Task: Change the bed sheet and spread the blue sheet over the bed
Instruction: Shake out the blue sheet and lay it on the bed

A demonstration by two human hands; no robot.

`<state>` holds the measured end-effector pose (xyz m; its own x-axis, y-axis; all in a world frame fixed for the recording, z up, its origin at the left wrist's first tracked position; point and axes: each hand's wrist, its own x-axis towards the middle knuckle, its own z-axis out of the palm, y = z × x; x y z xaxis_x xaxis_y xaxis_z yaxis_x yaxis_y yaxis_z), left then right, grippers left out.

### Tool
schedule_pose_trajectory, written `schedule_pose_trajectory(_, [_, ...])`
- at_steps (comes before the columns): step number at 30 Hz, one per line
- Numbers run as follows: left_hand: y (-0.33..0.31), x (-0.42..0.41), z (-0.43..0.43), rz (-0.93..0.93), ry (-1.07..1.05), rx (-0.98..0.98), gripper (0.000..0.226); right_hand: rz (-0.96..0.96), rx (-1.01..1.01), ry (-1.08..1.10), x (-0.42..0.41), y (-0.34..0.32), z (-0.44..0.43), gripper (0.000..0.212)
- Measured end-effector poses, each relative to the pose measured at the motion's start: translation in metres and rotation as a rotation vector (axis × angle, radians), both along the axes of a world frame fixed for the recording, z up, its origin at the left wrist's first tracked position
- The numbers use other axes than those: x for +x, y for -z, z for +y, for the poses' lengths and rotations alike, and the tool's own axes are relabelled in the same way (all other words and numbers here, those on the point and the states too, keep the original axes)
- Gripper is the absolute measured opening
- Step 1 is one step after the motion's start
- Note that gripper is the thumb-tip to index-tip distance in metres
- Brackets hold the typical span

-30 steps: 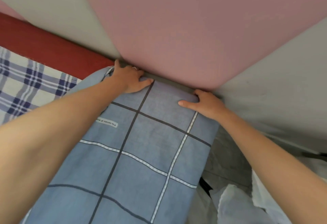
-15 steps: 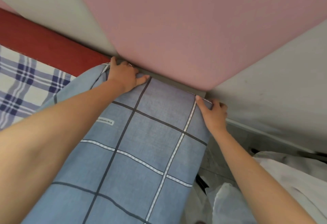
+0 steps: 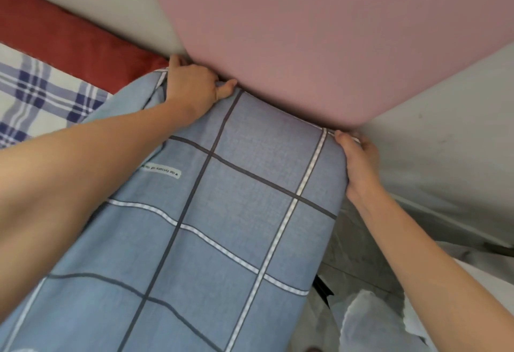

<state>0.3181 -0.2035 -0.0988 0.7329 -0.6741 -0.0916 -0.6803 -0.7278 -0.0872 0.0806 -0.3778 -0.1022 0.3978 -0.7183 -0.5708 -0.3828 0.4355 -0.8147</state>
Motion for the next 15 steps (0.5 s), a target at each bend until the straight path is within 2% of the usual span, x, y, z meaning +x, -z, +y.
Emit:
schedule_pose_trajectory(3, [0.016, -0.003, -0.001, -0.032, -0.035, -0.008, 0.06, 0.037, -0.055, 0.082, 0.001, 0.017, 0.002, 0.03])
schedule_pose_trajectory(6, [0.019, -0.006, 0.003, -0.035, -0.031, -0.02, 0.059, 0.072, -0.097, 0.128, 0.002, 0.023, 0.0, 0.021])
schedule_pose_trajectory(9, [0.016, -0.01, 0.0, 0.005, -0.067, -0.04, 0.057, 0.141, -0.224, 0.182, 0.002, 0.023, -0.002, 0.013])
schedule_pose_trajectory(11, [0.013, -0.019, -0.001, 0.046, -0.13, -0.073, 0.052, 0.162, -0.299, 0.121, -0.003, 0.016, 0.008, 0.03])
schedule_pose_trajectory(13, [0.008, -0.038, 0.009, 0.064, -0.157, -0.204, 0.045, 0.219, -0.615, -0.078, -0.015, 0.002, 0.025, 0.051])
schedule_pose_trajectory(15, [-0.002, -0.074, 0.035, 0.056, -0.131, -0.372, 0.049, 0.121, -1.086, -0.523, -0.031, -0.012, 0.051, 0.059])
